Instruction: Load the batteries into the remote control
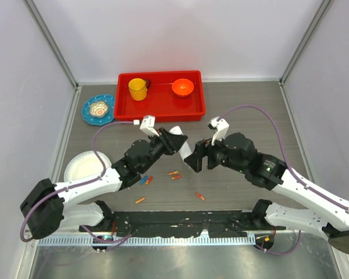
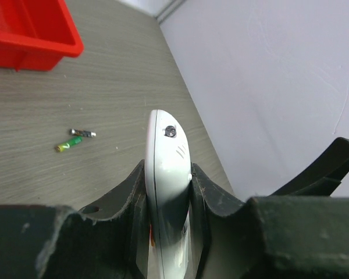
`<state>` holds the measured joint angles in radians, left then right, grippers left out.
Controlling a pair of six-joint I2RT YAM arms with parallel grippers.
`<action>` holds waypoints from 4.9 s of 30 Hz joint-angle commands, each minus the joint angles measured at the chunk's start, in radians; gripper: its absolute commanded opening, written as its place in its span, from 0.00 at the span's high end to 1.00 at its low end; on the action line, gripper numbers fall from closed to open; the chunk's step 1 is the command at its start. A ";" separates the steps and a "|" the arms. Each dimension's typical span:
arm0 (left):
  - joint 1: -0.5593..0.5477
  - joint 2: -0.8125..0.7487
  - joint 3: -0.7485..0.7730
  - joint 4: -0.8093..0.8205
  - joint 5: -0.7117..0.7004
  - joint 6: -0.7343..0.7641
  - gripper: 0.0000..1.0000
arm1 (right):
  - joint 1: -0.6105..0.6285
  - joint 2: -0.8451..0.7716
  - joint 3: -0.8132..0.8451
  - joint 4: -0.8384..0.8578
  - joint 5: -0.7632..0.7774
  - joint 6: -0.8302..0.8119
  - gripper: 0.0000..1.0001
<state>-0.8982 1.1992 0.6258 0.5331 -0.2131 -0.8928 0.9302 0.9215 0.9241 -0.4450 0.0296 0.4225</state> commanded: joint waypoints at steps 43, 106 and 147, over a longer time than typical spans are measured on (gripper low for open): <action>-0.002 0.355 -0.379 1.015 -0.407 0.431 1.00 | -0.195 0.313 -0.499 1.048 -0.201 0.642 0.55; 0.033 0.433 -0.354 1.013 -0.353 0.292 1.00 | -0.203 0.856 -0.478 1.503 -0.346 0.901 0.53; 0.035 0.435 -0.360 1.015 -0.339 0.262 1.00 | -0.197 0.922 -0.490 1.592 -0.336 0.955 0.53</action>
<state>-0.8680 1.6363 0.2672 1.2877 -0.5381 -0.6254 0.7273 1.8507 0.4362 1.0912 -0.3145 1.3705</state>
